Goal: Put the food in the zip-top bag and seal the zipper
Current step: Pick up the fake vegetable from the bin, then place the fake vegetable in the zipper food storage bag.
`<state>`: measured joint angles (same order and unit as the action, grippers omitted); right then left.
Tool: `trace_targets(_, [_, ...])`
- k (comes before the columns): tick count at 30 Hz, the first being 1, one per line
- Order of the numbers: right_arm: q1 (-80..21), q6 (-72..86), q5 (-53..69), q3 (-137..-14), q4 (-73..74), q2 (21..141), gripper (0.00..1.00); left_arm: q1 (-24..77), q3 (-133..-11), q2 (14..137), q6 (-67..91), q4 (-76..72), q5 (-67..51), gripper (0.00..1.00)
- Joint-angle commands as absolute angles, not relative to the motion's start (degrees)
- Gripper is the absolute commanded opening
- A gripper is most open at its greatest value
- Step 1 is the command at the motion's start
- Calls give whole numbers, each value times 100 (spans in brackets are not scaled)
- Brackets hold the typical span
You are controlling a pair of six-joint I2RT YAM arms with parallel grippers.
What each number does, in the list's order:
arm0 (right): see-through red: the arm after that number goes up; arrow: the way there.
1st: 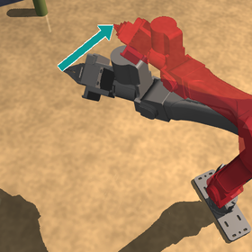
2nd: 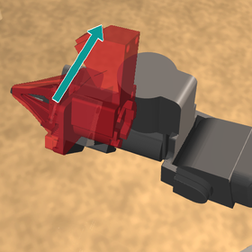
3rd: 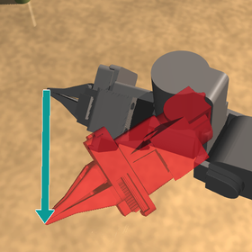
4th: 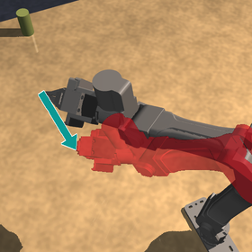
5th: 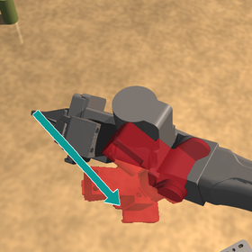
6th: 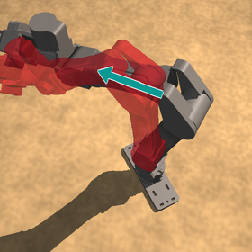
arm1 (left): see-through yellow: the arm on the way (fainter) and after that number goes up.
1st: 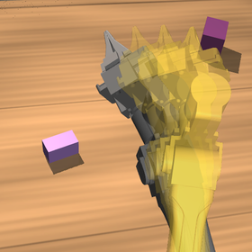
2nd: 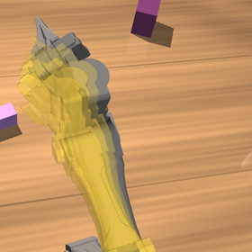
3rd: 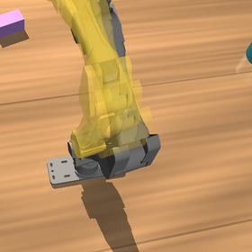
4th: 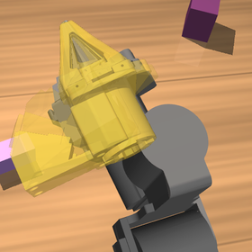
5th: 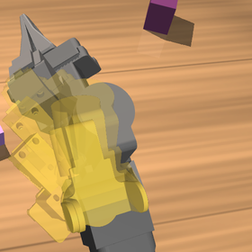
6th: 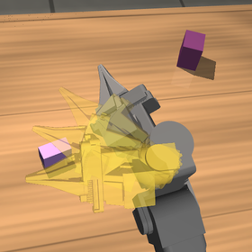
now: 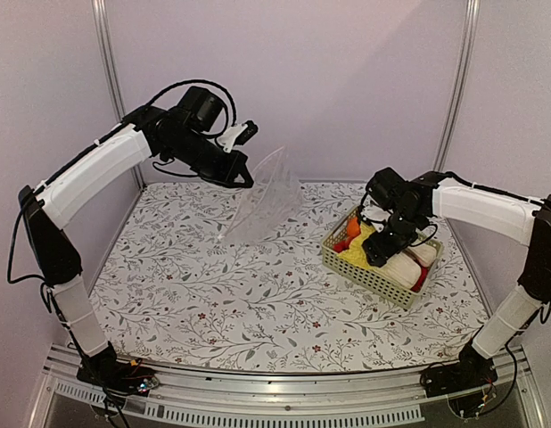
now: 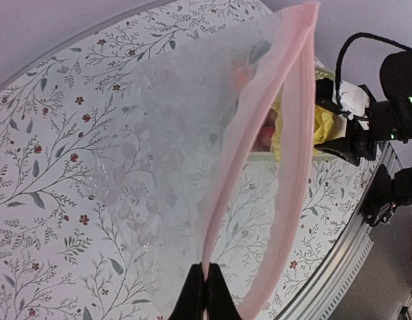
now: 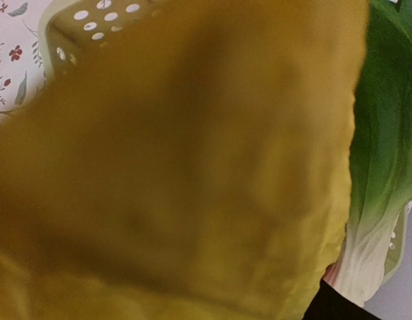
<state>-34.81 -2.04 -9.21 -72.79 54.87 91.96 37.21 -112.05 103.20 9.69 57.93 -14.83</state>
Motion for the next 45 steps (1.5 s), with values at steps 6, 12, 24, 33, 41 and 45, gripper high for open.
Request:
trace_targets(6, [-3491, -87, -1083, -7374, 5243, 9473, 46, 3621, -11371, 10156, 1075, 5846, -1672, 0])
trace_targets(12, [-3497, -34, -1367, -7435, 5237, 9070, 17, 3621, -11320, 10120, 1151, 5774, -1701, 0])
trace_targets(24, [-3511, 675, -1066, -8019, 4726, 7143, 0, 3662, -11263, 10016, 1591, 5510, -2205, 0])
trace_targets(33, [-4329, 1692, -158, -7493, 1735, 6181, 0, 4120, -11101, 10038, 1961, 5239, -2325, 0])
trace_targets(41, [-5133, 2135, -62, -7547, -163, 6827, 0, 4501, -11077, 10276, 2139, 4984, -2405, 0])
trace_targets(45, [-5298, 2288, -62, -7553, -744, 7123, 0, 4601, -11083, 10352, 2199, 4867, -2475, 0])
